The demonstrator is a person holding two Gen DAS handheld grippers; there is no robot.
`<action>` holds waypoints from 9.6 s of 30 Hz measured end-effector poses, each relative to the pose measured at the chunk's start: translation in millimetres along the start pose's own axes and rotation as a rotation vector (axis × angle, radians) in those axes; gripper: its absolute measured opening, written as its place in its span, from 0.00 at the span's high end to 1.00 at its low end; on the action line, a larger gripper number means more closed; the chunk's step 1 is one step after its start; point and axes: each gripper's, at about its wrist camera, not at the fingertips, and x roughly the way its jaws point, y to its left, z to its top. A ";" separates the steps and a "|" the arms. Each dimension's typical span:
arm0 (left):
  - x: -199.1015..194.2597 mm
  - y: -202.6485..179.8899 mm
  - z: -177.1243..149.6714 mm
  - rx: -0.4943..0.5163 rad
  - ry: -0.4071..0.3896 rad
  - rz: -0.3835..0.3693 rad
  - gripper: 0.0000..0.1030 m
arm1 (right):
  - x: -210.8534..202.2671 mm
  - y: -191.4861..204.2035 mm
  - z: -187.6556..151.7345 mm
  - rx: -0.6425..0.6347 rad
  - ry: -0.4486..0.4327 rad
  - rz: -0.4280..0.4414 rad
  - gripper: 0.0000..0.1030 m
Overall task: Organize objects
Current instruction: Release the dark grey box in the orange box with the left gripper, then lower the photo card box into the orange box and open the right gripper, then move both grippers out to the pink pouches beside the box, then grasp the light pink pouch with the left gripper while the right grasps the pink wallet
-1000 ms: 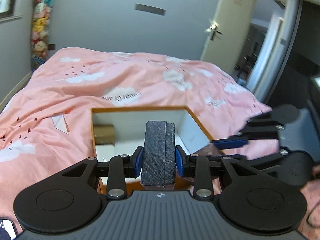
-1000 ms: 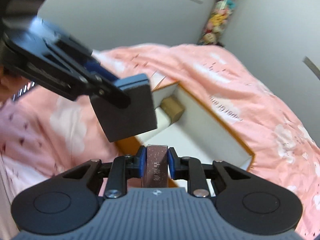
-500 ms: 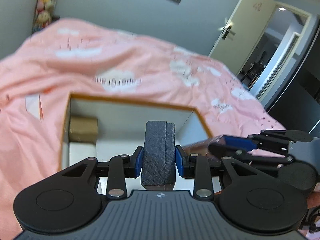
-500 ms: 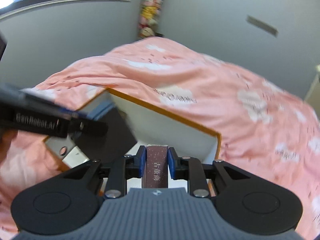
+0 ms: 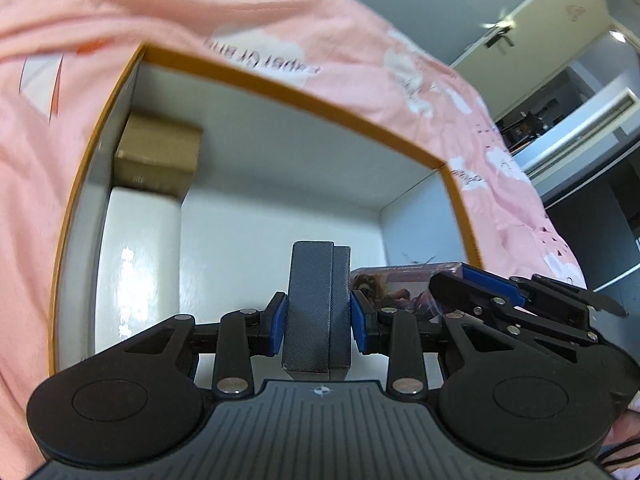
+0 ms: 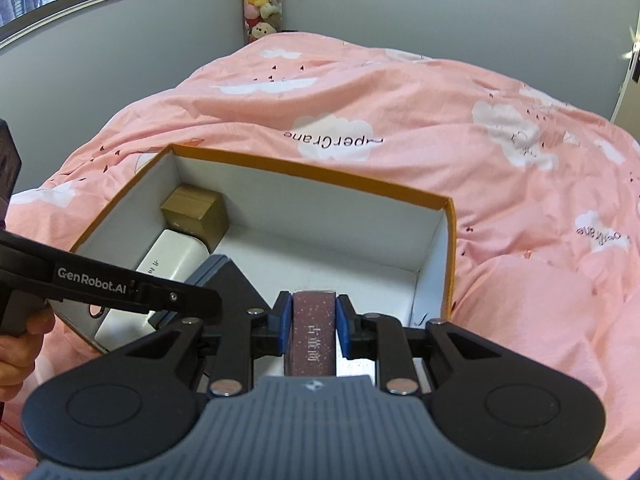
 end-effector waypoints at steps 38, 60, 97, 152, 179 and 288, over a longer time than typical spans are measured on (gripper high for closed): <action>7.1 -26.2 11.5 0.305 0.111 0.271 0.54 | 28.5 -6.8 -9.4 0.236 0.152 0.247 0.76; 46.5 -52.2 -4.7 0.599 0.215 0.308 0.51 | 40.9 -48.3 -9.1 0.558 0.186 0.232 0.76; 63.2 -46.2 16.4 0.628 0.377 0.189 0.68 | 92.9 -23.3 -4.9 0.143 0.451 0.226 0.61; 29.7 -7.8 11.6 0.292 0.146 0.249 0.71 | 123.5 -12.1 -3.1 0.208 0.525 0.241 0.68; -10.7 -24.7 -0.8 0.326 -0.010 0.229 0.71 | 68.1 6.9 -10.2 0.138 0.333 0.188 0.66; -136.0 -34.3 -69.3 0.153 -0.133 0.083 0.72 | -120.0 33.2 -56.7 0.251 -0.030 0.238 0.82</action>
